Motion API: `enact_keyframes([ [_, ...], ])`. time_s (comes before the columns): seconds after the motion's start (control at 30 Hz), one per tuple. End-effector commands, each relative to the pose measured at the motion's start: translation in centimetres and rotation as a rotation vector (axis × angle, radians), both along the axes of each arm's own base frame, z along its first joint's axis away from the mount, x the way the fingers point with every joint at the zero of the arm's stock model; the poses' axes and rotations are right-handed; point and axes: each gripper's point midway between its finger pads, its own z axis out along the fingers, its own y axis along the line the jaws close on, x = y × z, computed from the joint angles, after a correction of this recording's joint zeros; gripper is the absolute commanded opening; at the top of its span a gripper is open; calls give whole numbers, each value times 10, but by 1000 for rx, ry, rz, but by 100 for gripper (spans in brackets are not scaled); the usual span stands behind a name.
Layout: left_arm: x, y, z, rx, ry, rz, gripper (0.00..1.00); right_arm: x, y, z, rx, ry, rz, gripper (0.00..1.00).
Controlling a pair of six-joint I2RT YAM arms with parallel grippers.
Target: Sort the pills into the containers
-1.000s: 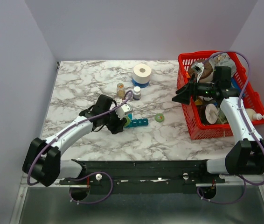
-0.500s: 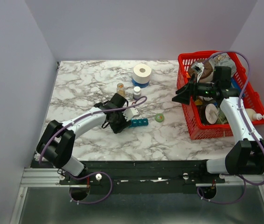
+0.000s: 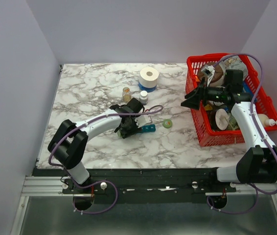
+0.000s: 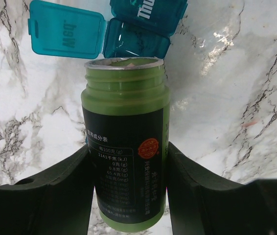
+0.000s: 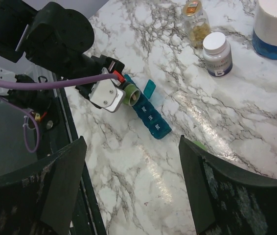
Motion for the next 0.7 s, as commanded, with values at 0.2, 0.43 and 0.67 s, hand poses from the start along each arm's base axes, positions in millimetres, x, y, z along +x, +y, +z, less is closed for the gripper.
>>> enact_keyframes([
  [0.2, 6, 9, 11, 219, -81, -49, 0, -3, -1, 10, 19, -20, 22, 85],
  [0.43, 4, 4, 10, 301, -130, -91, 0, -3, -1, 10, 19, -20, 22, 85],
  [0.67, 8, 5, 13, 349, -180, -105, 0, -3, -2, 10, 21, -18, 21, 85],
])
